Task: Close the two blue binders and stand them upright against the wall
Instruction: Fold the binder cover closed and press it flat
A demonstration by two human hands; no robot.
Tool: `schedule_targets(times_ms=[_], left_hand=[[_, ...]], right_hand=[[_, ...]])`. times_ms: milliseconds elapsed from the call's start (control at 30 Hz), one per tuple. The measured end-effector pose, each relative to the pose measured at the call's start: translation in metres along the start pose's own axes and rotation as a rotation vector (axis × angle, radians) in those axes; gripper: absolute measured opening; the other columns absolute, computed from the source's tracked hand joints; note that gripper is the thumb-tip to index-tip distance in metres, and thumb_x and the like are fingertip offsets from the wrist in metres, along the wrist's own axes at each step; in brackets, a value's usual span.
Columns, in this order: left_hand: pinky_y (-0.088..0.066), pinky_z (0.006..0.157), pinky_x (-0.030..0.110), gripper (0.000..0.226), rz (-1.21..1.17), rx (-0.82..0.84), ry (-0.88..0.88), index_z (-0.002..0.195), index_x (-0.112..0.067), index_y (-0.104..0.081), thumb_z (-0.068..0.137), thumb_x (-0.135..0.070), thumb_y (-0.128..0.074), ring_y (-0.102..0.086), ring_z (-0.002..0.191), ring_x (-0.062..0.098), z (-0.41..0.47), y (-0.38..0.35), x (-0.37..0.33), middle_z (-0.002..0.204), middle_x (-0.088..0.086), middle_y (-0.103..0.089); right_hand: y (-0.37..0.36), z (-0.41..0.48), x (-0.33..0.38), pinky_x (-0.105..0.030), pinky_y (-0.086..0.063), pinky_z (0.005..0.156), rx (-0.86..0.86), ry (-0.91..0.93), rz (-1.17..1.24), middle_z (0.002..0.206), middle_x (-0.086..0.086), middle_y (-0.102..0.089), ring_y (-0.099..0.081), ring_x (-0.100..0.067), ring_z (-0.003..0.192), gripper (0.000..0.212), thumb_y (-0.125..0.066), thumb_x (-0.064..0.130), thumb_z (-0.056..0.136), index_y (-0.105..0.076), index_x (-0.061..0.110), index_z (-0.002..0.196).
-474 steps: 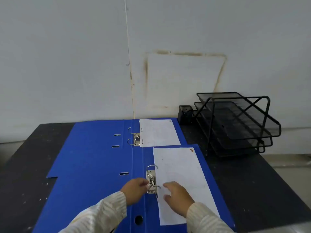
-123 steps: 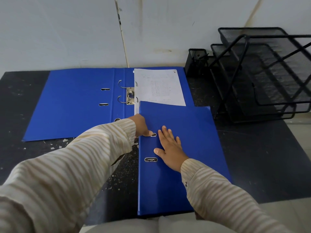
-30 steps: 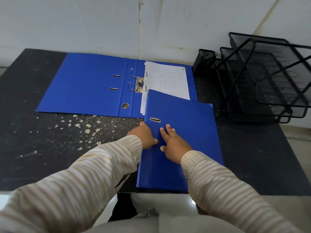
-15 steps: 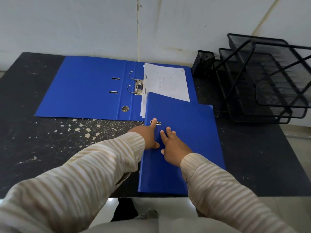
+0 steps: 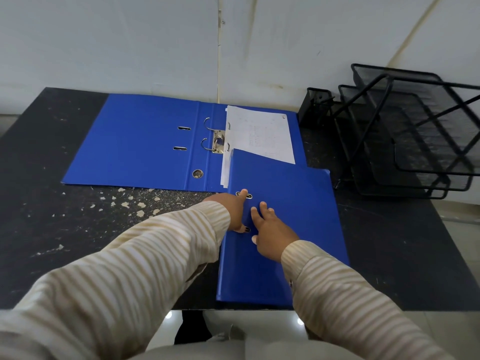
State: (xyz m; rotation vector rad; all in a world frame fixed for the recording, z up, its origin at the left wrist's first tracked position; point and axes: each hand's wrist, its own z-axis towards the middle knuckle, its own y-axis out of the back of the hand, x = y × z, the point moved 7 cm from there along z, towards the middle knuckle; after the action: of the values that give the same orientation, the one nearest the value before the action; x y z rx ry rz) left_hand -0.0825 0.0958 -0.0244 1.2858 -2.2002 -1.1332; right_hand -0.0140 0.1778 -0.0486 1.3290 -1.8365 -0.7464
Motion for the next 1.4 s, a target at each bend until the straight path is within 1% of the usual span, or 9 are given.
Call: schedule_targets(times_ms=[400, 500, 600, 667, 767, 867, 967, 1067, 1400], left_hand=[[-0.052, 0.088, 0.040, 0.097, -0.076, -0.020, 0.056, 0.151, -0.023, 0.011, 0.088, -0.044, -0.059, -0.061, 0.108, 0.029, 0.002, -0.004, -0.004, 0.123, 0.012, -0.061], [-0.050, 0.079, 0.034, 0.102, -0.358, -0.036, 0.049, 0.151, -0.032, 0.012, 0.085, -0.042, -0.064, -0.062, 0.100, 0.028, 0.003, -0.018, 0.008, 0.120, 0.011, -0.062], [-0.053, 0.087, 0.037, 0.119, -0.795, -0.079, 0.114, 0.148, -0.033, 0.018, 0.075, -0.040, -0.075, -0.061, 0.107, 0.029, 0.003, -0.038, 0.025, 0.133, 0.008, -0.055], [-0.054, 0.087, 0.042, 0.121, -1.017, -0.083, 0.201, 0.151, -0.030, 0.005, 0.066, -0.041, -0.081, -0.058, 0.113, 0.030, 0.003, -0.053, 0.030, 0.138, 0.007, -0.050], [-0.056, 0.085, 0.049, 0.092, -1.295, -0.052, 0.308, 0.127, -0.021, -0.042, 0.049, -0.041, -0.086, -0.062, 0.106, 0.028, 0.007, -0.069, 0.031, 0.124, 0.003, -0.060], [-0.057, 0.084, 0.045, 0.085, -1.488, -0.046, 0.320, 0.114, -0.017, -0.057, 0.037, -0.032, -0.089, -0.068, 0.096, 0.026, 0.013, -0.076, 0.028, 0.109, 0.003, -0.070], [-0.057, 0.073, 0.036, 0.044, -1.642, -0.034, 0.296, 0.109, -0.004, -0.064, 0.067, -0.006, -0.080, -0.069, 0.086, 0.028, 0.005, -0.066, 0.020, 0.102, 0.012, -0.073], [-0.055, 0.067, 0.033, 0.023, -1.726, 0.044, 0.258, 0.101, -0.003, -0.069, 0.077, -0.002, -0.071, -0.069, 0.079, 0.027, 0.001, -0.065, 0.016, 0.094, 0.012, -0.074], [-0.056, 0.066, 0.035, 0.037, -1.947, 0.045, 0.091, 0.114, -0.003, -0.066, 0.078, -0.001, -0.062, -0.069, 0.078, 0.029, -0.026, -0.049, -0.004, 0.102, 0.015, -0.072]], right_hand=[[-0.001, -0.001, 0.000, -0.038, -0.030, 0.113, 0.013, -0.021, 0.011, 0.159, 0.002, 0.017, 0.006, -0.021, 0.148, 0.068, -0.042, 0.021, 0.099, 0.002, 0.023, 0.151], [-0.001, -0.003, -0.003, -0.042, -0.038, 0.106, 0.010, -0.072, 0.016, 0.159, 0.004, 0.015, 0.003, -0.024, 0.148, 0.067, -0.041, 0.024, 0.099, 0.003, 0.029, 0.150], [-0.007, -0.008, -0.008, -0.047, -0.037, 0.105, 0.005, -0.177, 0.044, 0.159, -0.003, 0.015, 0.001, -0.031, 0.147, 0.066, -0.036, 0.030, 0.099, 0.006, 0.031, 0.149], [-0.013, -0.014, -0.010, -0.047, -0.033, 0.107, -0.010, -0.253, 0.071, 0.159, -0.006, 0.015, 0.002, -0.032, 0.146, 0.064, -0.031, 0.034, 0.100, 0.008, 0.026, 0.150], [-0.020, -0.021, -0.008, -0.044, -0.036, 0.105, -0.051, -0.294, 0.081, 0.159, -0.006, 0.013, 0.003, -0.031, 0.147, 0.060, -0.025, 0.036, 0.102, 0.009, 0.023, 0.150], [-0.021, -0.022, -0.007, -0.046, -0.035, 0.106, -0.061, -0.299, 0.100, 0.160, -0.005, 0.012, 0.004, -0.030, 0.147, 0.063, -0.024, 0.045, 0.100, 0.006, 0.023, 0.150], [-0.020, -0.023, -0.006, -0.047, -0.032, 0.109, -0.051, -0.307, 0.123, 0.160, -0.005, 0.012, 0.005, -0.031, 0.147, 0.069, -0.025, 0.055, 0.097, 0.005, 0.023, 0.150], [-0.015, -0.026, -0.005, -0.050, -0.032, 0.110, -0.066, -0.315, 0.148, 0.160, -0.005, 0.012, 0.005, -0.031, 0.147, 0.070, -0.024, 0.056, 0.096, 0.004, 0.023, 0.150], [0.001, -0.056, -0.001, -0.051, -0.020, 0.116, -0.154, -0.234, 0.285, 0.160, -0.007, 0.010, 0.005, -0.033, 0.146, 0.073, -0.028, 0.058, 0.095, 0.002, 0.021, 0.151]])
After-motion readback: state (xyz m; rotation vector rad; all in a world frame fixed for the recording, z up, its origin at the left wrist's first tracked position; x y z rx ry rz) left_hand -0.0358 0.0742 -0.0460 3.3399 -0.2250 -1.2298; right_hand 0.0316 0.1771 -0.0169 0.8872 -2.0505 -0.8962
